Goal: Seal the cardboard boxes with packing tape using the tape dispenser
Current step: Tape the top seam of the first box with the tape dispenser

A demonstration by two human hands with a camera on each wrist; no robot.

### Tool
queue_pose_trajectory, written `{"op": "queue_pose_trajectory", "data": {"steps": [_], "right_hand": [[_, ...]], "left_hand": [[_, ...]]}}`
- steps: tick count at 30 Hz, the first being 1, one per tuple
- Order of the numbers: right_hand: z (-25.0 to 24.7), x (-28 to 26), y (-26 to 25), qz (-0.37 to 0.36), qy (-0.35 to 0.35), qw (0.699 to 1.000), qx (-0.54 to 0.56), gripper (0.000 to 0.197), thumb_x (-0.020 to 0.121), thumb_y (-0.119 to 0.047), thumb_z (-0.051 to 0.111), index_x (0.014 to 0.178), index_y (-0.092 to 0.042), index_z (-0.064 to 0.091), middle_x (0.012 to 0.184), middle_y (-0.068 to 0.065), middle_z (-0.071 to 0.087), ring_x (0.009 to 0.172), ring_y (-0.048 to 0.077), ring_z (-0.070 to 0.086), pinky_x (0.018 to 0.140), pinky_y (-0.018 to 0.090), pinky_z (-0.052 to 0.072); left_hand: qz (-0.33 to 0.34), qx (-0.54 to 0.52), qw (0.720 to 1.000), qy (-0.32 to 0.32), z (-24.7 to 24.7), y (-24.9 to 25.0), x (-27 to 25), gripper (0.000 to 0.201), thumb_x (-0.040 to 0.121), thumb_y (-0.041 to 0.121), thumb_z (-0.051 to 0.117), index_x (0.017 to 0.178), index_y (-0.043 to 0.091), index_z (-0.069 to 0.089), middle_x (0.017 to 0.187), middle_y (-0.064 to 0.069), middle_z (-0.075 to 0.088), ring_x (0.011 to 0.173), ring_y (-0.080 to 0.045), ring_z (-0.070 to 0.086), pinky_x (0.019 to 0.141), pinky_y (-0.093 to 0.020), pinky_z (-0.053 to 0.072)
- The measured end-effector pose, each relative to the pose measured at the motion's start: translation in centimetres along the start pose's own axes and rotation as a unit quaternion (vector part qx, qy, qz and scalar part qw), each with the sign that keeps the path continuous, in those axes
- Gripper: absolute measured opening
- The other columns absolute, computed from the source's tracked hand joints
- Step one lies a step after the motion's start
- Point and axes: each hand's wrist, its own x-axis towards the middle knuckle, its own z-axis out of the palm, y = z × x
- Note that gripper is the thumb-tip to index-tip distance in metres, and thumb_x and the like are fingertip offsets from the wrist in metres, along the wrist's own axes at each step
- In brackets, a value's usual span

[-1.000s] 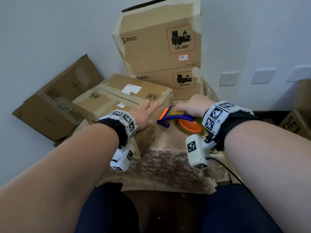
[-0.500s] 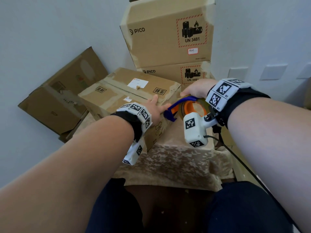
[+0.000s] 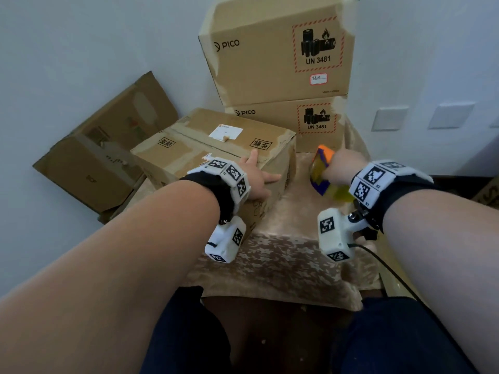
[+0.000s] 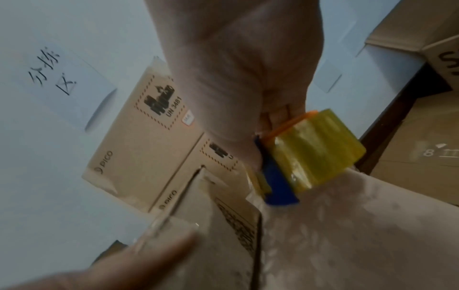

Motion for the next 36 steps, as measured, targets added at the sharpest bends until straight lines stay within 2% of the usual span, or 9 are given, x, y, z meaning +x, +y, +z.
{"op": "queue_pose_trajectory", "data": {"steps": [2,6,8,11,14,17,22,31,36], "right_hand": [[0.6,-0.5,-0.6,-0.021,-0.039,0.997,-0.057,0.015,0.096,-0.022,0.054,0.092,-0.008,0.055,0.081,0.008,0.053,0.08,0.022,0.054,0.06,0.026,0.045],[2.4,-0.1,-1.1,-0.039,-0.094,0.991,-0.088,0.043,0.093,-0.037,0.059,0.126,-0.009,0.055,0.125,0.011,0.058,0.112,0.025,0.056,0.096,0.033,0.047],[2.3,-0.1,-1.3,-0.047,-0.087,0.994,-0.047,0.029,0.096,-0.032,0.055,0.106,-0.007,0.062,0.108,0.011,0.062,0.094,0.024,0.057,0.08,0.03,0.048],[1.2,-0.2,-1.7,-0.05,0.018,0.999,0.009,0.039,0.096,-0.033,0.049,0.066,-0.008,0.052,0.071,0.008,0.055,0.063,0.022,0.049,0.053,0.028,0.037],[0.2,-0.5,-3.4,-0.096,0.012,0.98,0.172,0.044,0.096,-0.042,0.045,0.097,-0.003,0.065,0.093,0.013,0.069,0.079,0.028,0.066,0.073,0.036,0.055],[-0.1,-1.5,-5.7,-0.102,-0.059,0.936,0.333,0.057,0.096,-0.049,0.046,0.135,-0.008,0.044,0.123,0.013,0.058,0.091,0.027,0.066,0.084,0.043,0.057],[-0.1,-1.7,-9.1,-0.116,-0.037,0.949,0.289,0.087,0.081,-0.059,0.063,0.144,-0.011,0.03,0.139,0.009,0.046,0.115,0.029,0.054,0.092,0.046,0.052],[-0.9,-2.7,-11.9,-0.158,-0.066,0.975,0.142,0.097,0.071,-0.071,0.061,0.148,-0.021,0.03,0.146,0.008,0.043,0.12,0.026,0.051,0.096,0.038,0.048],[-0.9,-2.9,-11.8,-0.15,-0.076,0.983,0.071,0.087,0.081,-0.052,0.068,0.151,-0.029,0.022,0.146,0.007,0.042,0.123,0.025,0.048,0.087,0.029,0.038]], "left_hand": [[0.036,-0.076,0.996,0.005,-0.2,-1.2,-0.3,0.066,0.097,0.043,0.042,0.146,0.052,-0.002,0.158,-0.011,-0.019,0.146,-0.032,0.008,0.115,-0.045,0.022],[0.067,-0.204,0.976,0.039,-0.4,-3.9,-0.7,0.073,0.098,0.04,0.043,0.151,0.035,-0.008,0.159,-0.009,0.014,0.141,-0.023,0.029,0.116,-0.033,0.023],[0.03,-0.185,0.981,0.05,-0.3,-5.0,-0.8,0.064,0.1,0.045,0.035,0.152,0.031,0.001,0.155,-0.008,0.028,0.137,-0.023,0.035,0.115,-0.034,0.025],[-0.03,-0.152,0.987,0.046,0.4,-6.5,-0.8,0.06,0.101,0.046,0.029,0.153,0.023,0.01,0.159,-0.005,0.017,0.142,-0.025,0.026,0.116,-0.036,0.02],[-0.092,-0.146,0.984,0.044,1.5,-9.0,-0.6,0.058,0.101,0.046,0.025,0.153,0.022,0.013,0.157,-0.011,0.018,0.139,-0.031,0.03,0.112,-0.039,0.026],[-0.152,-0.178,0.971,0.054,2.8,-11.2,-0.7,0.058,0.1,0.048,0.026,0.152,0.025,0.015,0.153,-0.016,0.022,0.136,-0.035,0.031,0.112,-0.046,0.025],[-0.117,-0.178,0.971,0.104,3.2,-12.5,-1.7,0.041,0.101,0.036,0.034,0.121,0.005,0.053,0.109,-0.013,0.056,0.09,-0.023,0.048,0.076,-0.031,0.038],[-0.087,-0.125,0.986,0.074,2.3,-12.4,-3.1,0.045,0.102,0.037,0.029,0.11,0.005,0.059,0.104,-0.011,0.057,0.089,-0.021,0.047,0.083,-0.033,0.04],[-0.051,-0.15,0.984,0.086,2.1,-12.1,-4.8,0.034,0.099,0.031,0.037,0.088,0.008,0.059,0.09,-0.007,0.056,0.084,-0.022,0.052,0.076,-0.031,0.041]]}}
